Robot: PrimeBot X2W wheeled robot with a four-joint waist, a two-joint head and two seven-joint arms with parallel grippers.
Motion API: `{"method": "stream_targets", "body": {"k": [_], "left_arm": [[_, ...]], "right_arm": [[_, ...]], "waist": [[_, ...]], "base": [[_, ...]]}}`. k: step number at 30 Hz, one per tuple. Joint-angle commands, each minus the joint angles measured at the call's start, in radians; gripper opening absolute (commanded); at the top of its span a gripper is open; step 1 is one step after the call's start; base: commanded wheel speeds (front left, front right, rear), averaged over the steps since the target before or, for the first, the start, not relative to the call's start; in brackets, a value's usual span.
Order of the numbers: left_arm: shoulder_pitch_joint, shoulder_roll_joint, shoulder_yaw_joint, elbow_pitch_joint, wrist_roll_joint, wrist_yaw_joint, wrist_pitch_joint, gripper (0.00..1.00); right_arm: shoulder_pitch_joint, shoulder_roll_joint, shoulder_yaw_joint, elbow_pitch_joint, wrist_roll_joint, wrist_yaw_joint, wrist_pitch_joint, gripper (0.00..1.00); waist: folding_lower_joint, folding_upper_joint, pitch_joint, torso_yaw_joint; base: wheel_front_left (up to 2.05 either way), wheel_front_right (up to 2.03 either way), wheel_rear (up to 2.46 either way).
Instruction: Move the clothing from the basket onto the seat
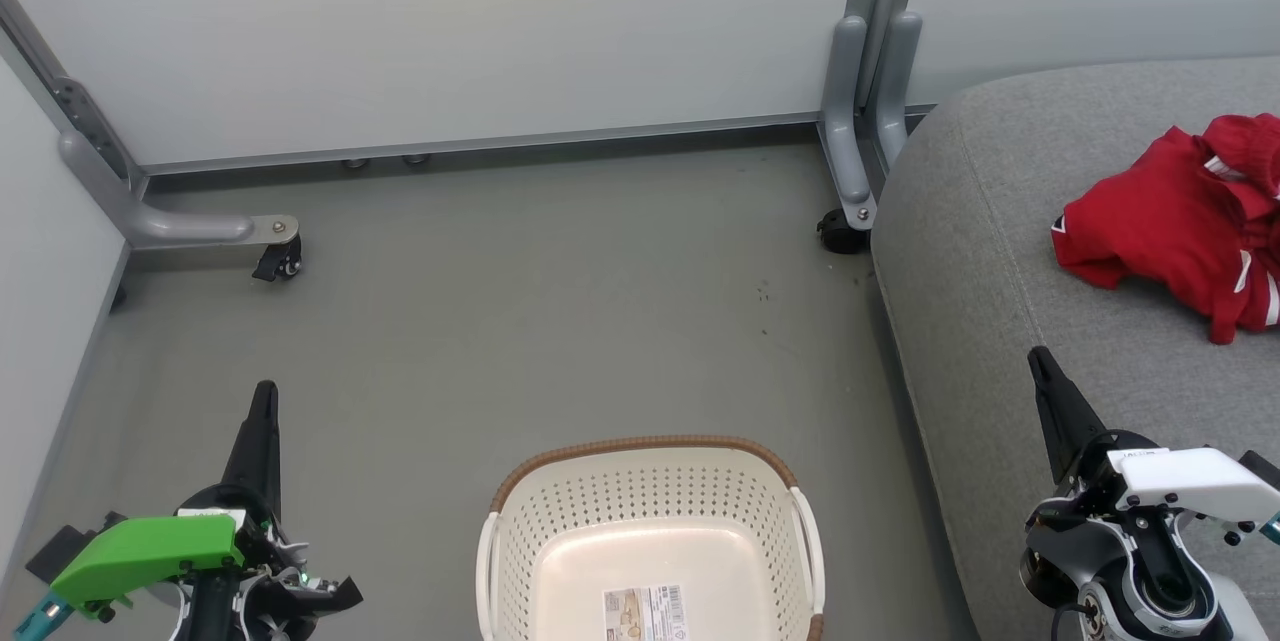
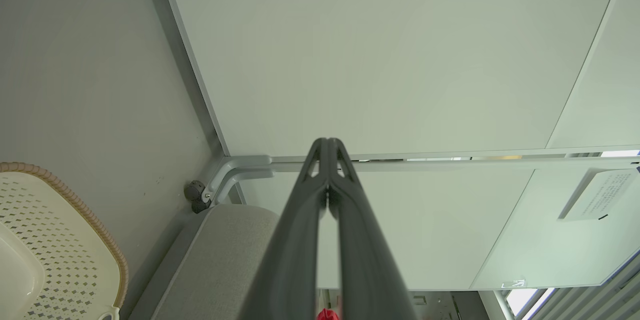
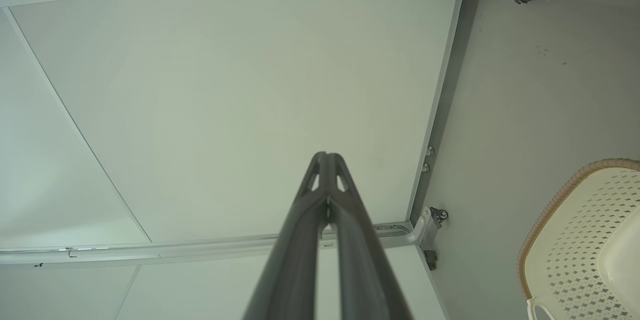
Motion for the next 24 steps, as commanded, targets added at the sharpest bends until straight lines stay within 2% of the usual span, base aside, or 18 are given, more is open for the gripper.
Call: {"method": "stream_targets", "body": {"k": [1,24], "left_arm": [[-0.012,0.0,0.002,-0.002,-0.004,-0.006,0.003,0.0],[-0.012,0.0,0.002,-0.002,-0.005,-0.006,0.003,0.0]], "right_arm": [[-0.007,0.002,-0.003,0.002,-0.005,0.0,0.006,0.0],[-0.008,0.008,-0.011,0.003,-0.011,0.0,0.01,0.0]], "waist": [[0.0,0.0,0.0,0.0],[0.0,0.0,0.0,0.0]], "base": [[0.0,0.0,0.0],[0.0,0.0,0.0]]}}
